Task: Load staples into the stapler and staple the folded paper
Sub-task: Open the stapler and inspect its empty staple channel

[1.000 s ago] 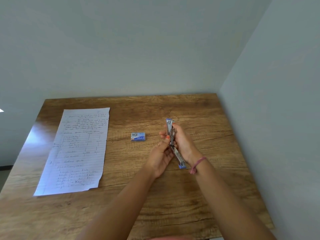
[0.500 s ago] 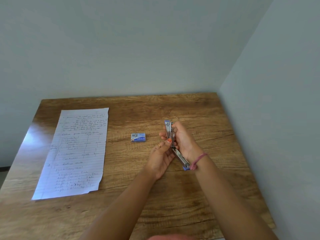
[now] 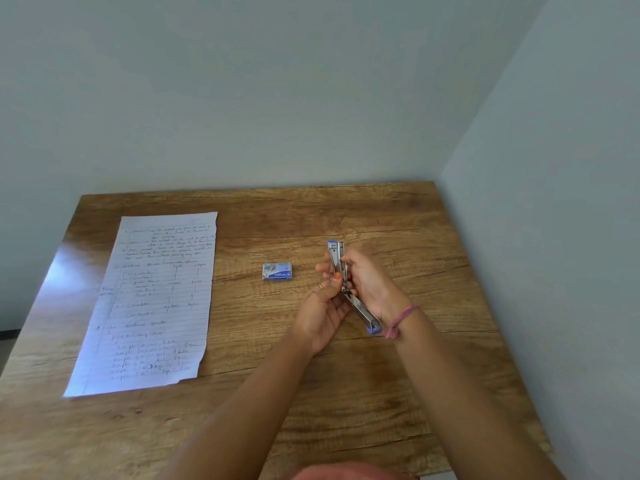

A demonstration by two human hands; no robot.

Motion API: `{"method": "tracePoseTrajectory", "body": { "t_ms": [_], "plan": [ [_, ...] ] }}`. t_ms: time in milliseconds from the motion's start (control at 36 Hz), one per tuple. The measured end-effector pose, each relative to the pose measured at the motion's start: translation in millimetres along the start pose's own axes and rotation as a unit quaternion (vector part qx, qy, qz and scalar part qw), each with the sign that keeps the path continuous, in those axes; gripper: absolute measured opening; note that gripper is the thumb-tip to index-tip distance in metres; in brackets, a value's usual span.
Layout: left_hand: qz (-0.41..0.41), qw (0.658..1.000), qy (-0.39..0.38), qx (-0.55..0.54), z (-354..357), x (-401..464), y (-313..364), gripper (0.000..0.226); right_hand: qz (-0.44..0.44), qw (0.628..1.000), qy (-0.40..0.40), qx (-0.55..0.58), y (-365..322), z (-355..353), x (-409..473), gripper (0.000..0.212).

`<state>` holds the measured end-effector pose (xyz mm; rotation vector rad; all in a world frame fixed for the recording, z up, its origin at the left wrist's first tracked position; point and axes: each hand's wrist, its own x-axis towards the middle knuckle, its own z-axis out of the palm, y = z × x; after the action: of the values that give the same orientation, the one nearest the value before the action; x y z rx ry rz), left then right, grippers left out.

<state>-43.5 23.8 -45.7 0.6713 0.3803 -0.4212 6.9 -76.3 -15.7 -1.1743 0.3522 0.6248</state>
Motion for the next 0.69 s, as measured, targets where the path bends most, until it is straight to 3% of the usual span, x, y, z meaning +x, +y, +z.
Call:
{"method": "tracePoseTrajectory", "body": {
  "t_ms": [333, 694],
  "plan": [
    [-0.001, 1.0, 0.017, 0.003, 1.6, -0.4, -0.1, 0.016, -0.026, 0.993, 0.009, -0.112, 14.9, -5.3, 1.9, 0.039],
    [-0.005, 1.0, 0.011, 0.016, 2.1, -2.5, 1.5, 0.018, -0.076, 0.992, -0.004, -0.096, 19.4, -10.3, -9.9, 0.041]
  ]
}}
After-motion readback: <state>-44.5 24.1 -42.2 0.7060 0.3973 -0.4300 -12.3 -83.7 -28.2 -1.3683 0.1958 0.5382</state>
